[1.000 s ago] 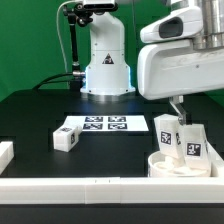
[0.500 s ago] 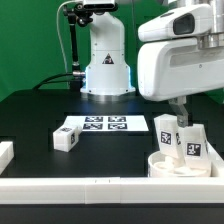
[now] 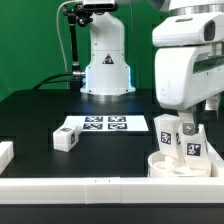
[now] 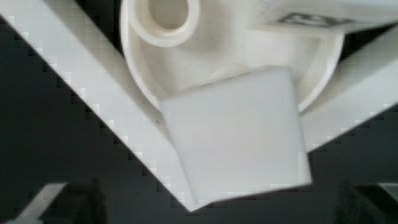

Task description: Assemble stool

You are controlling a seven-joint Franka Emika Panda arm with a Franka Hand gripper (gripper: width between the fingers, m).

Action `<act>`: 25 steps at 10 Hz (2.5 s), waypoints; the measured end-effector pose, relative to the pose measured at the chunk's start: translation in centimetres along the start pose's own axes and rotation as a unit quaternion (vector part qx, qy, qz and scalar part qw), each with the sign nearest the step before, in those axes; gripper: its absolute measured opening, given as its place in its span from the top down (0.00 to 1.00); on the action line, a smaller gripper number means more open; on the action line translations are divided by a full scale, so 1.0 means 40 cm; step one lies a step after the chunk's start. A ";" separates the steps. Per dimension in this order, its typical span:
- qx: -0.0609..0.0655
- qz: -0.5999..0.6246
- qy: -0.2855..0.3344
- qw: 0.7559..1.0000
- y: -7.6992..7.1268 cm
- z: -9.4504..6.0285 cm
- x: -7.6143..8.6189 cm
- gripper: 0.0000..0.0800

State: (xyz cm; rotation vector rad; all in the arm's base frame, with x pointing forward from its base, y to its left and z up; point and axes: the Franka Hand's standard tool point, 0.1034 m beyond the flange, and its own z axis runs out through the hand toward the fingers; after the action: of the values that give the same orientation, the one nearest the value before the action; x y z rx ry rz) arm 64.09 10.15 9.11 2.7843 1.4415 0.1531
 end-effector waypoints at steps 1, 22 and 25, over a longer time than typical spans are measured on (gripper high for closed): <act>0.001 0.000 -0.002 1.000 -0.002 0.010 -0.004 0.19; 0.004 0.435 -0.007 0.900 -0.027 0.045 -0.001 0.58; 0.008 0.565 -0.005 0.825 -0.031 0.045 0.004 0.58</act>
Offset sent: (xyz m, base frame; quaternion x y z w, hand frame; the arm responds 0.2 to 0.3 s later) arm -0.0061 0.0079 -0.0120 -0.0075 0.0090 0.0011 0.9999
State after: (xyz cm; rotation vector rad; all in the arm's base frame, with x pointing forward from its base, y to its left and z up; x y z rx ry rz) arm 63.32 11.10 7.26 3.1788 -0.3918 0.1044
